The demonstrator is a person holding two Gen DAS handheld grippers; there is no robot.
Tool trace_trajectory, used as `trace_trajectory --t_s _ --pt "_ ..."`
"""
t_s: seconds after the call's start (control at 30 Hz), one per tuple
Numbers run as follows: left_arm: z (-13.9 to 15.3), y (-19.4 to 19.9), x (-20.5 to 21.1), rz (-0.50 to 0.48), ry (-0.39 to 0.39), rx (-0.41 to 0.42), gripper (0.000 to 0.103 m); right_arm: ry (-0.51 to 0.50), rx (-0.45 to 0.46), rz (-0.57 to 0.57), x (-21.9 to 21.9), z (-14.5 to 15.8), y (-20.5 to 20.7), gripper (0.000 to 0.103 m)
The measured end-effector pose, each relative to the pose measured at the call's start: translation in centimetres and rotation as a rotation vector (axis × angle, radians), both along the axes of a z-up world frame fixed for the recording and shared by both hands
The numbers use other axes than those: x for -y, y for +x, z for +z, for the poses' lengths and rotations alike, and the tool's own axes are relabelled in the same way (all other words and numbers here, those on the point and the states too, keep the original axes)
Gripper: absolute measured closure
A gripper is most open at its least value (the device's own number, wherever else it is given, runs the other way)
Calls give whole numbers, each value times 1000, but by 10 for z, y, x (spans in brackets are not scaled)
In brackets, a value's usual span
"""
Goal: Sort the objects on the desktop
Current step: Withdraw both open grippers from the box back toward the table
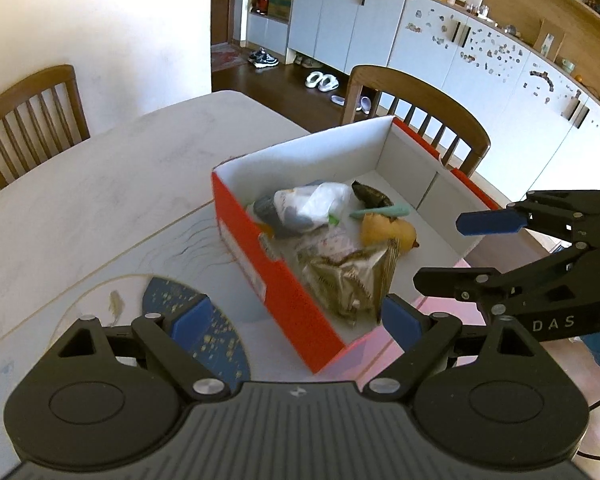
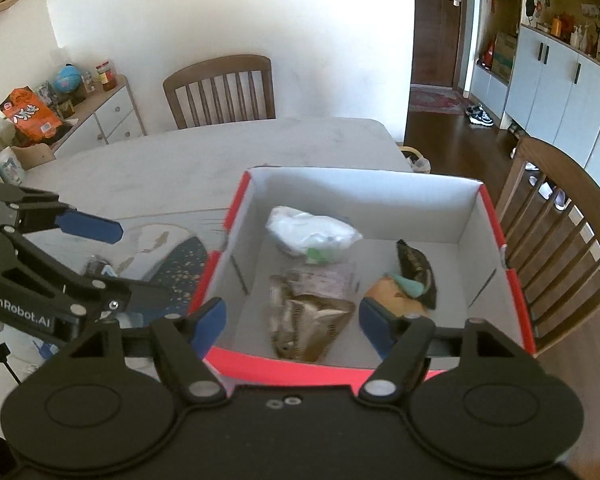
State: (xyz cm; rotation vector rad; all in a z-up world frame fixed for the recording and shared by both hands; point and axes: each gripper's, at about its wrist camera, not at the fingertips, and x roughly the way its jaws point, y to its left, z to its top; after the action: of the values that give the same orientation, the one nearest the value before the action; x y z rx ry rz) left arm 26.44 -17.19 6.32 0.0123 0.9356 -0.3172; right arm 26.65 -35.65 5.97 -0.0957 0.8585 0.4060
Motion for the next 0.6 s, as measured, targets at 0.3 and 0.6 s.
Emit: trace_trajectory --t_s 0.3,0.6 --pt "-6 -39 -41 31 -32 -13 11 16 13 20 -35 -1 -25 21" --pt "-15 -72 -80 67 -73 -25 11 29 33 58 -71 -1 -44 18"
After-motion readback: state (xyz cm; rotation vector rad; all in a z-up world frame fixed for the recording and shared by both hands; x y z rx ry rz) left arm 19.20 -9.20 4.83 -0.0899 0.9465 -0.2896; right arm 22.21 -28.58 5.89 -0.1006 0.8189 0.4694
